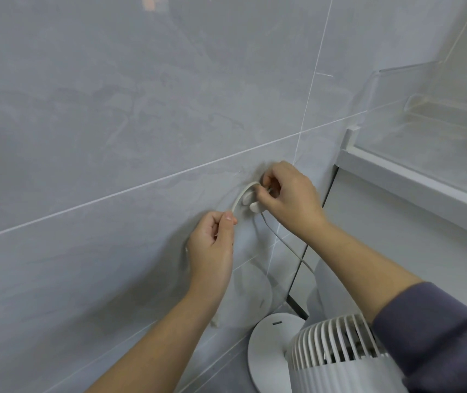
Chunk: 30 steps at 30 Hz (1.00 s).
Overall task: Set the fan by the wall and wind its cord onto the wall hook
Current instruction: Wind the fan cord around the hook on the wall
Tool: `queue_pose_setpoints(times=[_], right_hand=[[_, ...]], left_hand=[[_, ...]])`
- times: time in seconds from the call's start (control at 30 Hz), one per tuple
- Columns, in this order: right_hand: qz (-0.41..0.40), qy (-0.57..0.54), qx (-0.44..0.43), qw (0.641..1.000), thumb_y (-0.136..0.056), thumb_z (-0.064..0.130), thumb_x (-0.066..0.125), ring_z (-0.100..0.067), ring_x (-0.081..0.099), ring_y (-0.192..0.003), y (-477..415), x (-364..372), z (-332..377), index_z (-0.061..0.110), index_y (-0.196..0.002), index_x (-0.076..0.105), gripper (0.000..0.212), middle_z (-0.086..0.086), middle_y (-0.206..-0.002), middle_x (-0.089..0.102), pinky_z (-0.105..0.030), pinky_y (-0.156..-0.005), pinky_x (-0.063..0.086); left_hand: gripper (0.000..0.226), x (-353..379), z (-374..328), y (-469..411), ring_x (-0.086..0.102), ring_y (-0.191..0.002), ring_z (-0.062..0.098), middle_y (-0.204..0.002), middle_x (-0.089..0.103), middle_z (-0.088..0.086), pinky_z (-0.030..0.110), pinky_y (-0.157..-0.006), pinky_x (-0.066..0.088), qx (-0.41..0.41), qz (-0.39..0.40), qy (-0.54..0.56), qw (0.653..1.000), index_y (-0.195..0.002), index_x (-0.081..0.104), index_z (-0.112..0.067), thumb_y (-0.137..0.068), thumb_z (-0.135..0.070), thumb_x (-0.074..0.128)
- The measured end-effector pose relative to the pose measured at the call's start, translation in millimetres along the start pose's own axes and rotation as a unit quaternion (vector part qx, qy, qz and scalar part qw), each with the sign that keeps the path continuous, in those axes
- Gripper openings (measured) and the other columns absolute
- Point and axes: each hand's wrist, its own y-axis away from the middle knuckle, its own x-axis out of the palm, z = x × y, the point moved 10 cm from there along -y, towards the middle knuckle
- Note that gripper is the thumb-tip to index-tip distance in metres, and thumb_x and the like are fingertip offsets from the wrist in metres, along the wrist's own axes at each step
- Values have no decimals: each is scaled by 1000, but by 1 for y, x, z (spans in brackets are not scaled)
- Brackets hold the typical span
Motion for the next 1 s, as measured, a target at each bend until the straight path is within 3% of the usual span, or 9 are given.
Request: queue_pose_setpoints(times=[0.1,0.27,0.5,0.7,1.0], right_hand=[[-28,26,-4,999,-84,33,62,-11,51,-79,-1,-7,-3,22,-76,54,16,8,-85,53,-31,-61,45],[-33,-25,28,999,-85,29,60,-13,58,-74,-5,-11,-13,19,-77,56,14,8,-77,60,-38,-68,51],[-46,-137,100,984,-87,21,61,-1,52,-59,-9,-13,-40,19,-81,60,7,11,-67,59,-13,-57,43],[-55,-127,90,986,-87,15,58,-14,58,-76,-11,-13,-41,18,-82,59,7,-2,-83,63,-20,-68,47],[-51,-155,120,979,-85,10,53,-20,59,-81,-11,-12,-50,15,-82,58,8,-5,-84,64,-30,-74,49]], left_hand=[[26,2,5,4,29,-51,16,-56,36,2,31,-50,25,-5,9,-15,1000,-69,57,-24,-94,-31,51],[28,6,11,7,32,-47,10,-51,40,-10,28,-49,29,-10,29,-37,999,-70,59,-23,-95,-29,51],[25,13,15,8,35,-46,5,-52,45,-13,15,-44,31,-15,45,-46,998,-73,63,-25,-95,-29,52],[25,20,18,4,35,-44,4,-50,46,-13,14,-43,31,-18,54,-53,997,-76,69,-29,-94,-27,52],[23,31,13,2,40,-46,2,-50,51,-16,13,-48,35,-3,63,-79,995,-78,69,-29,-94,-24,53]])
